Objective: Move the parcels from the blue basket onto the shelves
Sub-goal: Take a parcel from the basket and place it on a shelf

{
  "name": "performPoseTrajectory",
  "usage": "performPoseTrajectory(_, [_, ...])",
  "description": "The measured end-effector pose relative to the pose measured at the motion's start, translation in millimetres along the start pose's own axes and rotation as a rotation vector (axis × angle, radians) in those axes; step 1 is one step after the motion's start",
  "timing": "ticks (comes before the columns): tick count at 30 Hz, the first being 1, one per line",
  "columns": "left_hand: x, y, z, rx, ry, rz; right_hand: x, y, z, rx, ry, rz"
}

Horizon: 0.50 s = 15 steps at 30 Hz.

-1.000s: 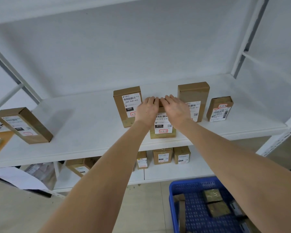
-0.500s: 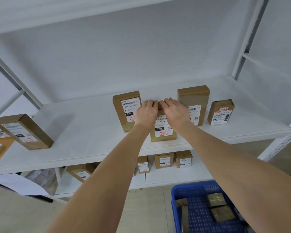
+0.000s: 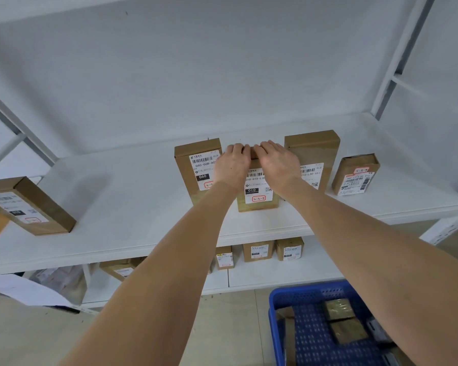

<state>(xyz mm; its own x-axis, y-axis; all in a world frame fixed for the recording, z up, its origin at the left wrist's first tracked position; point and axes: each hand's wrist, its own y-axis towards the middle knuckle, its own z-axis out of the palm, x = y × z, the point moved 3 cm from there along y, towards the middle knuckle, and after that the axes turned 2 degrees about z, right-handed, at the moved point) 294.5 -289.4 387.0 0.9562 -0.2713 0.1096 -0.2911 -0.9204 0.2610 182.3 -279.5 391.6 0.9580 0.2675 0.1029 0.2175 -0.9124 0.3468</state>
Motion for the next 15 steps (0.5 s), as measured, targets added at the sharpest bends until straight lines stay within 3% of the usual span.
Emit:
performPoseTrajectory(6, [6, 14, 5, -0.057, -0.011, -0.007, -2, 16, 9, -0.130, -0.040, 0.005])
performPoseTrajectory(15, [12, 25, 5, -0.101, 0.001, -0.001, -4, 27, 14, -0.110, -0.041, -0.032])
